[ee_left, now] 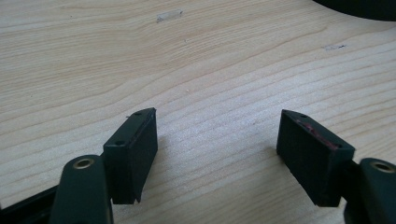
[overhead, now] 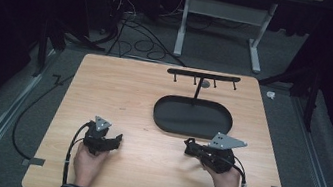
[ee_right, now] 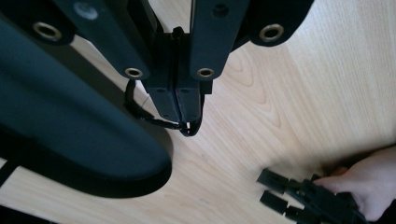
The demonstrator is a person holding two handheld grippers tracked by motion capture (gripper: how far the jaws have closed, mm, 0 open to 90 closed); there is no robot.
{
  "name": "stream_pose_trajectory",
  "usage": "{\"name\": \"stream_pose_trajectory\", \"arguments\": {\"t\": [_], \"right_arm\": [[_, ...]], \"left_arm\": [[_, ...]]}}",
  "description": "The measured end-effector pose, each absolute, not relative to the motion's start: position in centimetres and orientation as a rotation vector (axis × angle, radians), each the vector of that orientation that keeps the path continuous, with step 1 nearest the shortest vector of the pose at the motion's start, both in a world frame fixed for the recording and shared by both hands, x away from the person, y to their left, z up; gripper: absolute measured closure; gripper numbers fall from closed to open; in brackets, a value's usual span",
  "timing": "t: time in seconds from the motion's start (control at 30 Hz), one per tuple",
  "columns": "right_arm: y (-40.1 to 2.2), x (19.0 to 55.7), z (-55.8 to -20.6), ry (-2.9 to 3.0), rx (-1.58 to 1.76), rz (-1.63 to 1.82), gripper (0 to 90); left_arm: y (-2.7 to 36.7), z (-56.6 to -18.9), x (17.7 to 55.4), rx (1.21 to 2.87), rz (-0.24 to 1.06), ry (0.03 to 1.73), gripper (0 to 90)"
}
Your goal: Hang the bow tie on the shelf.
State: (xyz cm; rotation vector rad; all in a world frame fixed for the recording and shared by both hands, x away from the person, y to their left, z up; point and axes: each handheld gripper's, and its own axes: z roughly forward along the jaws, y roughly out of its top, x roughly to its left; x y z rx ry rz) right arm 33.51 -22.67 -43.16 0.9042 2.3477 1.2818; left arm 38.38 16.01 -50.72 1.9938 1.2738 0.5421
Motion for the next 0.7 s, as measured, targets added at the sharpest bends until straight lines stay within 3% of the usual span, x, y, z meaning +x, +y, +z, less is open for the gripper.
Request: {"name": "stream_pose_trajectory", "arguments": {"t": [0.7], "right_arm": [[-24.5, 35.3, -39.5, 2.237, 0.915, 1.378, 90.0]], "left_arm": [[16.0, -50.7, 38.4, 1.994, 0.538, 1.274, 29.6]]}}
